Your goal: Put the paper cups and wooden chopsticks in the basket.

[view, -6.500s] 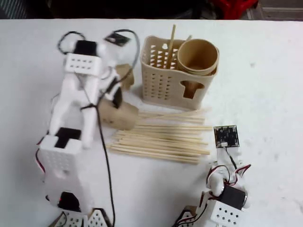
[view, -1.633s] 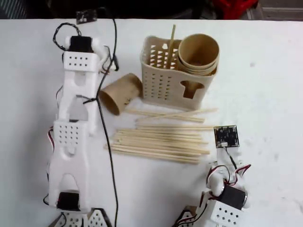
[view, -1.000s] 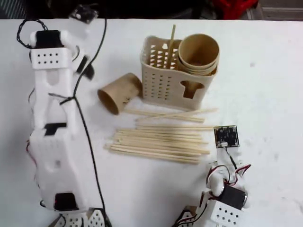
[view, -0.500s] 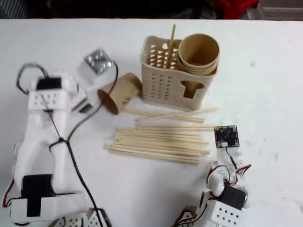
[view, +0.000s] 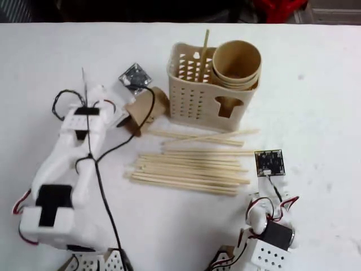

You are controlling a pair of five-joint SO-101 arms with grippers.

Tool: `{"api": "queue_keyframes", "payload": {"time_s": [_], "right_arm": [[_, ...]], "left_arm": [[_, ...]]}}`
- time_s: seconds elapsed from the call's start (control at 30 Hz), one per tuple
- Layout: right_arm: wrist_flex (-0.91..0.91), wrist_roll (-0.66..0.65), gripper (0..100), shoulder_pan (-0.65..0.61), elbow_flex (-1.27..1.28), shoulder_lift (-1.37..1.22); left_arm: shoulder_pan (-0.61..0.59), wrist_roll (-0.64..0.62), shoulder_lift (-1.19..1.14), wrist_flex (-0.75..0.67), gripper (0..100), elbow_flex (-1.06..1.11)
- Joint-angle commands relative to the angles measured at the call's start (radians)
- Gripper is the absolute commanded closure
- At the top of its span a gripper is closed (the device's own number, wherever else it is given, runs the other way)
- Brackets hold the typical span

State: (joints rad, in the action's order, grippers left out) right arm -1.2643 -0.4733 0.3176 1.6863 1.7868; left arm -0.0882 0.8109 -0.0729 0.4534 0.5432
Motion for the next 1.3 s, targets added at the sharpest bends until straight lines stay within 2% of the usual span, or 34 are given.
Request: {"api": "queue_keyframes", "payload": {"time_s": [0.0, 0.1, 0.27, 0.33, 0.5, 0.67, 0.83, 1.03, 1.13, 1.27], "right_arm": [[-0.005, -0.008, 96.4, 0.007, 0.005, 0.010], [-0.005, -0.008, 96.4, 0.007, 0.005, 0.010], [-0.005, -0.008, 96.4, 0.007, 0.005, 0.010], [-0.005, -0.008, 96.4, 0.007, 0.005, 0.010], [-0.005, -0.008, 96.4, 0.007, 0.005, 0.010], [-0.005, -0.008, 96.4, 0.007, 0.005, 0.010], [-0.005, -0.008, 96.4, 0.007, 0.005, 0.010], [-0.005, -0.008, 96.4, 0.007, 0.005, 0.010], [-0.005, -0.008, 96.4, 0.007, 0.005, 0.010], [-0.005, -0.008, 96.4, 0.007, 0.005, 0.010]], "left_arm": [[0.039, -0.018, -0.073, -0.032, 72, -0.101], [0.048, -0.071, -0.113, -0.032, 79, -0.146], [0.028, -0.138, -0.120, -0.011, 98, -0.190], [0.015, -0.138, -0.119, 0.040, 97, -0.209], [-0.058, -0.140, -0.119, 0.353, 98, -0.376], [-0.134, -0.236, -0.119, 0.667, 98, -0.651], [-0.134, -0.253, -0.120, 0.980, 98, -0.962], [-0.021, -0.348, -0.120, 1.335, 98, -1.482], [0.061, -0.427, -0.110, 1.336, 98, -1.657], [0.225, -0.473, -0.050, 1.336, 98, -1.691]]}}
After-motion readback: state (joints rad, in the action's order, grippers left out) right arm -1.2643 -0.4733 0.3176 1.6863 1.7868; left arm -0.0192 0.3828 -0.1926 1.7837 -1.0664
